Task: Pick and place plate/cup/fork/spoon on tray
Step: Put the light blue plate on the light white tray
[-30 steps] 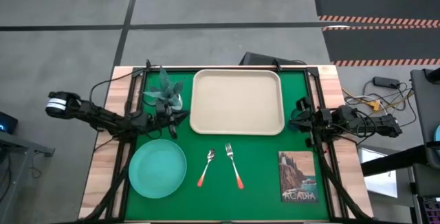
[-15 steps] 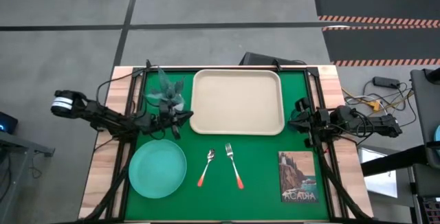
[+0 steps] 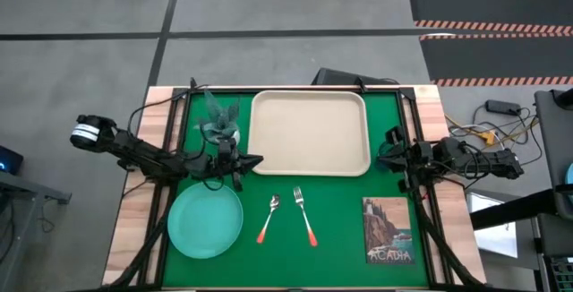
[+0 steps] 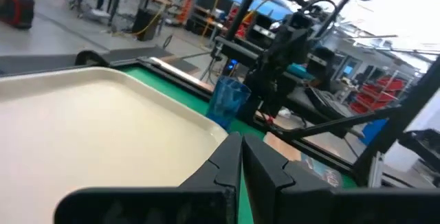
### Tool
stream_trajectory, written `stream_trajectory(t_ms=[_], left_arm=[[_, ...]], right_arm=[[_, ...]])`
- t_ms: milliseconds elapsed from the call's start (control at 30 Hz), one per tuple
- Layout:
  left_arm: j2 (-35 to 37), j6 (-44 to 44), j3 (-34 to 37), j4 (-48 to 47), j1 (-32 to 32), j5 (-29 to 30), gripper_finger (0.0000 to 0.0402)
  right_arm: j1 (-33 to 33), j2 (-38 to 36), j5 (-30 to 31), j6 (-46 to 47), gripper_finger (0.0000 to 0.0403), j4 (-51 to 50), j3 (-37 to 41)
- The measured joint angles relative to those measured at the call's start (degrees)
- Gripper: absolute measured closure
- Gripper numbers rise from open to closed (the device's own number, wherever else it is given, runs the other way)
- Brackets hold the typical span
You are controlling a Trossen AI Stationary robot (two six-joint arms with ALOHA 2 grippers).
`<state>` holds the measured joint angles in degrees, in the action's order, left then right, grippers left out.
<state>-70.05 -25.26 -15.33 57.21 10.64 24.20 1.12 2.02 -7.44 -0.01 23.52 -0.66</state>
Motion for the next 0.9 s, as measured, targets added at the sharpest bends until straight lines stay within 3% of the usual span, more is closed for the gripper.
stream_trajectory(t_ms=[400,633,900], left_arm=[[1.3,-7.0,-16.8,-29.3,7.8,4.1,0.0402],[-2.0,-20.0,-26.7,-50.3,12.6,6.4,0.0402],[-10.6,-38.9,-31.5,-58.1,17.4,5.0,0.0402]], right_arm=[[0.0,0.0,0.0,-0.4,0.0394,6.5,0.0],[0.0,0.0,0.1,-5.7,0.0394,8.7,-0.5],[0.0,0.0,0.1,-6.2,0.0394,8.5,-4.1]])
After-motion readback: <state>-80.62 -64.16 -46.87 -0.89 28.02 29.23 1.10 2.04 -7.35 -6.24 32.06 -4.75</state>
